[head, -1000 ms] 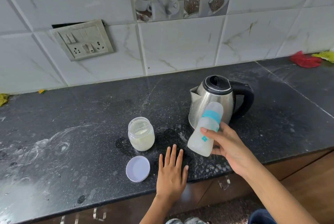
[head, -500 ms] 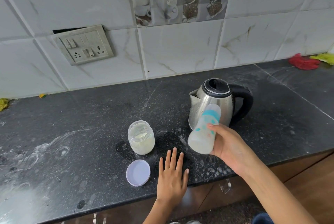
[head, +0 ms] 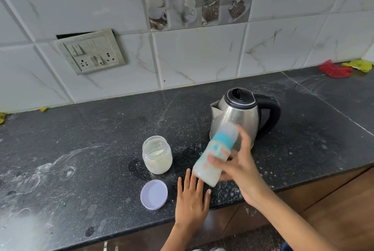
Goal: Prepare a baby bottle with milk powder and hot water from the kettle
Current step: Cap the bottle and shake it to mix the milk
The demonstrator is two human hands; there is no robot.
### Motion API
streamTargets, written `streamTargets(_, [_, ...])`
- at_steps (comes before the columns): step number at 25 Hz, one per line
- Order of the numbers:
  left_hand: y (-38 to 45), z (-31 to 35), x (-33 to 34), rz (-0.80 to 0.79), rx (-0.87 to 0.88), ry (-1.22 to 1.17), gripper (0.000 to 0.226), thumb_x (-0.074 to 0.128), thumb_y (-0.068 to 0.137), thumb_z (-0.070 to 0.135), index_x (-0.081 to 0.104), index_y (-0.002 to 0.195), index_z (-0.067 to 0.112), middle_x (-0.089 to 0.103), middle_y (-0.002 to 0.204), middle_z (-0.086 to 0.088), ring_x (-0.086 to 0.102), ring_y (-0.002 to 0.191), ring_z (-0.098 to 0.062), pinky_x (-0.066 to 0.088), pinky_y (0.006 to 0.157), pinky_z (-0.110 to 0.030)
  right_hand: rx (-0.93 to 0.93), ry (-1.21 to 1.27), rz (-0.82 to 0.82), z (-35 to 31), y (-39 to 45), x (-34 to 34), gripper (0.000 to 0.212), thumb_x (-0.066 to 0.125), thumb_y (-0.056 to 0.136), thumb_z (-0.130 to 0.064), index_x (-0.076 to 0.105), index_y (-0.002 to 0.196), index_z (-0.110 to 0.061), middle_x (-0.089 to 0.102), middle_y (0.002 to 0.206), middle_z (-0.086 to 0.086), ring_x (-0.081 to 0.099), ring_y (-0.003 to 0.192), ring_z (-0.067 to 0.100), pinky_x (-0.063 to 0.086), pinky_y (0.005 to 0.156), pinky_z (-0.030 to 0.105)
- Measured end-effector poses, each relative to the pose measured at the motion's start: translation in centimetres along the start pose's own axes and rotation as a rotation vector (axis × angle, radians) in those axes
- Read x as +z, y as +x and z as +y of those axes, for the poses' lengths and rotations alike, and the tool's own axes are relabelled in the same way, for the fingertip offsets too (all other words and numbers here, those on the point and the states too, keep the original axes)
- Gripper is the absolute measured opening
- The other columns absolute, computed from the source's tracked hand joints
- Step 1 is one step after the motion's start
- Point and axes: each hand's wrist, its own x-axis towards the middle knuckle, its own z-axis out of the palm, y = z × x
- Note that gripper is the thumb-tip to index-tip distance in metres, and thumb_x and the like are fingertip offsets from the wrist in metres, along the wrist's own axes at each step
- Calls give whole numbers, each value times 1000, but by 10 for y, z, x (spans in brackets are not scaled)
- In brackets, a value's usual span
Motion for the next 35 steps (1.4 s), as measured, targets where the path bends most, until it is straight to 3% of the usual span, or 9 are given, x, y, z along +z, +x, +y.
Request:
streamTargets(4, [2,0,-3,-5,-38,-10,52,38,94,40,49,138,16,43,148,-10,40,136,-31,23,107,-47,-47,179,101,-2,12,-2,95,79,62,-4,32,136,-37,64,116,10,68,106,30,60,65,53])
streamTargets(9, [-2,-2,0,58,42,-53,53,47,92,36,36,141,18,48,144,-10,44,133,-33,26,107,-50,7,37,-44,0,3,6,94,79,62,9,34,130,-38,66,110,12,70,96,28,61,63,50])
streamTargets(13, [2,2,-2,23,-34,-47,51,40,95,40,43,140,17,41,149,-10,36,139,-31,24,109,-49,-30,193,91,-8,16,-5,92,76,61,8,36,131,-35,73,94,3,72,91,25,60,65,55])
streamTargets(16, [0,0,-1,29,32,-65,53,45,94,36,38,143,17,43,148,-8,38,138,-32,30,108,-52,36,43,-51,-3,2,3,94,80,55,3,38,130,-36,72,99,10,73,90,28,61,59,46])
streamTargets(20, [1,2,-4,4,-47,-34,51,38,95,41,46,139,16,39,150,-9,36,139,-30,24,108,-48,37,259,131,-2,25,-13,90,76,59,1,38,134,-32,70,105,7,71,94,31,60,65,53])
streamTargets(24, [-1,0,-2,23,31,-33,52,44,93,37,45,140,15,46,146,-8,42,135,-32,26,107,-50,128,134,-10,12,11,-3,91,78,56,4,39,132,-29,75,94,11,74,87,31,61,63,51])
streamTargets(28, [1,0,-3,-2,-30,-21,52,38,94,41,48,139,16,40,150,-10,36,139,-30,20,109,-47,94,326,195,13,22,-18,85,75,64,1,38,135,-28,64,116,12,72,93,33,60,67,55])
streamTargets(32, [-3,-4,2,28,56,-19,57,41,89,35,44,142,14,42,148,-12,38,137,-35,22,108,-50,146,70,-14,23,0,-8,90,81,58,2,40,132,-28,73,101,19,73,91,37,61,64,50])
streamTargets(35, [0,-1,-2,95,2,-51,54,43,92,37,41,141,14,45,146,-11,39,137,-32,31,106,-52,61,233,139,19,7,-11,80,77,68,3,41,132,-31,71,101,10,72,94,33,60,69,54])
